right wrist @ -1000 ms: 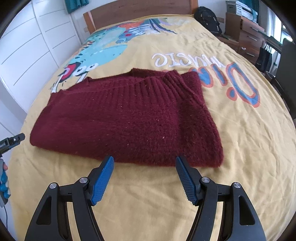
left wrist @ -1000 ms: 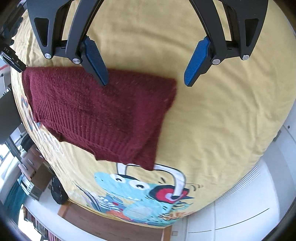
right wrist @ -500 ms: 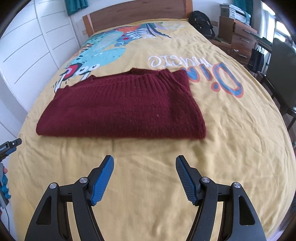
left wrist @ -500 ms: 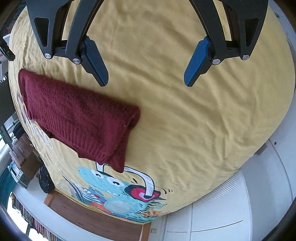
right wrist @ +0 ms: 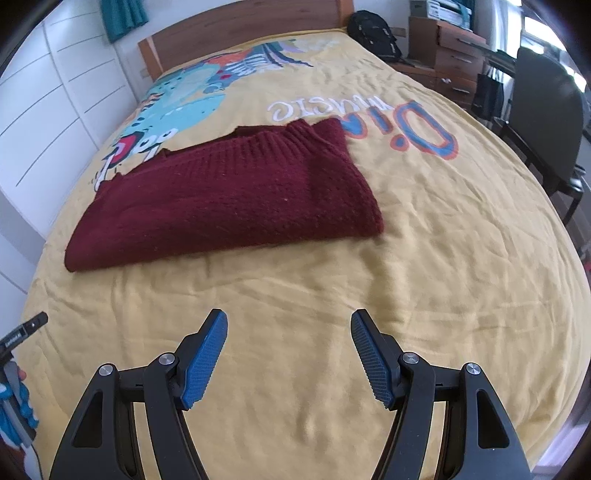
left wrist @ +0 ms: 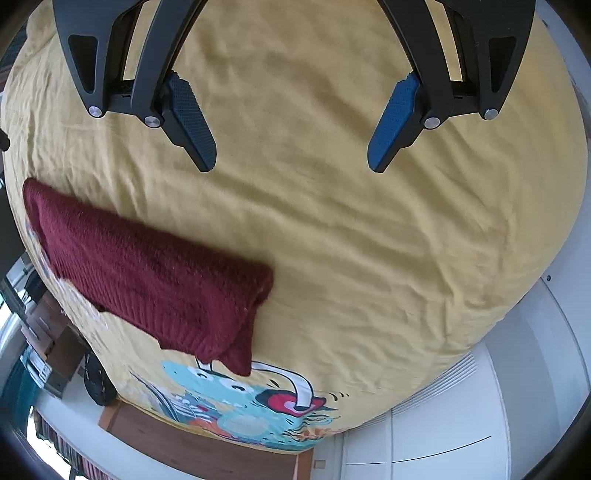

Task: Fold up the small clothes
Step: 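Withdraw both grippers up from the folded sweater, then grasp the edge of the folded sweater with the left gripper and lift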

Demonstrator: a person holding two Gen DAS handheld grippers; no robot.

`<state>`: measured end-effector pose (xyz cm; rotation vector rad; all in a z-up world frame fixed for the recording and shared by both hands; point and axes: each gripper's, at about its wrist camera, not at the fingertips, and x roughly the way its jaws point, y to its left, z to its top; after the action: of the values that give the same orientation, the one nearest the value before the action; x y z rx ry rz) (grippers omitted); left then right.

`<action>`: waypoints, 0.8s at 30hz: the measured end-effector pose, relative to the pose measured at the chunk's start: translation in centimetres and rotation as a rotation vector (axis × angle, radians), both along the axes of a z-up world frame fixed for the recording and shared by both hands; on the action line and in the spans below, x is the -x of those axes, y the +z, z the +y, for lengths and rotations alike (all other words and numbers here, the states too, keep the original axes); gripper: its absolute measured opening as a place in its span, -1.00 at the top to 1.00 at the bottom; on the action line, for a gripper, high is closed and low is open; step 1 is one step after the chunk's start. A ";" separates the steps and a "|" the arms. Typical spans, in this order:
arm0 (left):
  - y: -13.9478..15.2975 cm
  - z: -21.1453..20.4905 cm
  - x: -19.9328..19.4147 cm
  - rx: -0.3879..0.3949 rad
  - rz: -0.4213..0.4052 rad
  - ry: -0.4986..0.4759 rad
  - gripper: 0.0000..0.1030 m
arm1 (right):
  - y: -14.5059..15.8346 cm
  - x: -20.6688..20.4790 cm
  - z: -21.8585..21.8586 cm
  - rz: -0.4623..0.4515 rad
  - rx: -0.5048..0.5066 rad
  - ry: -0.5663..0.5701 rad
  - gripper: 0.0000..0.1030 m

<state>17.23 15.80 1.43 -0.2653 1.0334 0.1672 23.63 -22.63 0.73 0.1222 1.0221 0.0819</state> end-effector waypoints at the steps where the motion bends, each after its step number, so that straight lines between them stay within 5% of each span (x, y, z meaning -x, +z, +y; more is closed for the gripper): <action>1: -0.2 -0.2 -0.1 -0.008 0.001 -0.003 -0.56 | -0.3 -0.1 -0.2 0.007 0.001 -0.006 -0.38; 24: -3.2 -1.9 -6.1 -0.046 0.015 -0.085 -0.59 | -3.8 -3.6 -1.0 0.063 0.020 -0.005 -0.38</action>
<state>23.31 13.93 -1.80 -0.1783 1.0520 0.1166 27.22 -23.61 -3.07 0.1098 1.0854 0.0635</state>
